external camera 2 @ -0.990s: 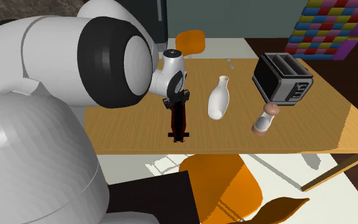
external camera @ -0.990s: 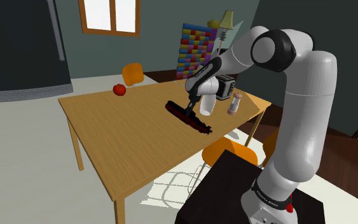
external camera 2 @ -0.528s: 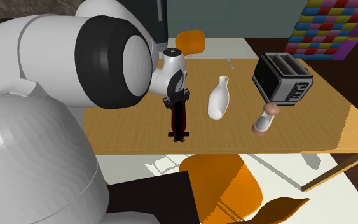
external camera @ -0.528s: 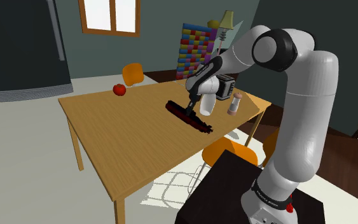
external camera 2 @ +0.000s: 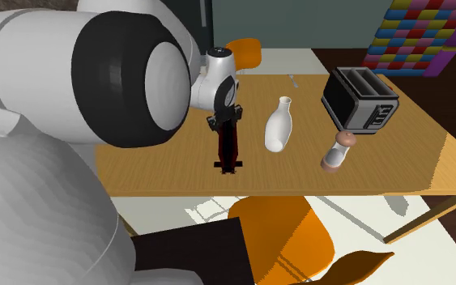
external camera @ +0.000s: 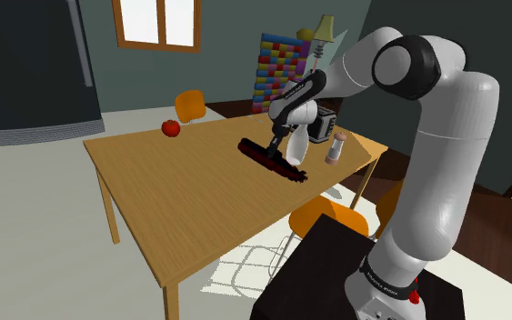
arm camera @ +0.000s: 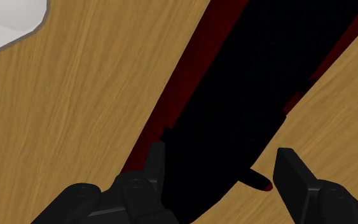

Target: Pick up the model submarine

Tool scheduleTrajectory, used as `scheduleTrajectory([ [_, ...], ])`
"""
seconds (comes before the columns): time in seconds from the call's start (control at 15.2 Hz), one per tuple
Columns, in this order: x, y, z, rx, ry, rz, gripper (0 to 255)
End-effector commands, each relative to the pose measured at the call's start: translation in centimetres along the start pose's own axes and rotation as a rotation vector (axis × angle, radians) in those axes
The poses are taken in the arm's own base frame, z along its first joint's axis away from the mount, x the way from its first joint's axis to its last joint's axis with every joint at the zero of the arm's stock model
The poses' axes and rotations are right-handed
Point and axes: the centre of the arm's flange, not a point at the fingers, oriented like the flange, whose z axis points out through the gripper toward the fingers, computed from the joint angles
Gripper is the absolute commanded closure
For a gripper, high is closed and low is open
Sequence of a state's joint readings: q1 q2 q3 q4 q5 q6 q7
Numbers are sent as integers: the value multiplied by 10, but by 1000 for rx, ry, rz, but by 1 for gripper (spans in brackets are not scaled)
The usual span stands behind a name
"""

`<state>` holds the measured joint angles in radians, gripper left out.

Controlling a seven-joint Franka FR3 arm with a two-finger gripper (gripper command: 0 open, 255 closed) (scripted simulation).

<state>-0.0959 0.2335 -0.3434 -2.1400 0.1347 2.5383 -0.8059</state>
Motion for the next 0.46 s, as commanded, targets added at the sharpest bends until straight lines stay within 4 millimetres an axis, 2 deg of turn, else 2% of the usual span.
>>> scheduleTrajectory([
  [0.0, 3, 2, -12, -2, 2, 0, 255],
  [0.26, 6, 4, -33, -2, 2, 0, 255],
  [0.4, 6, 4, -34, -2, 2, 0, 255],
])
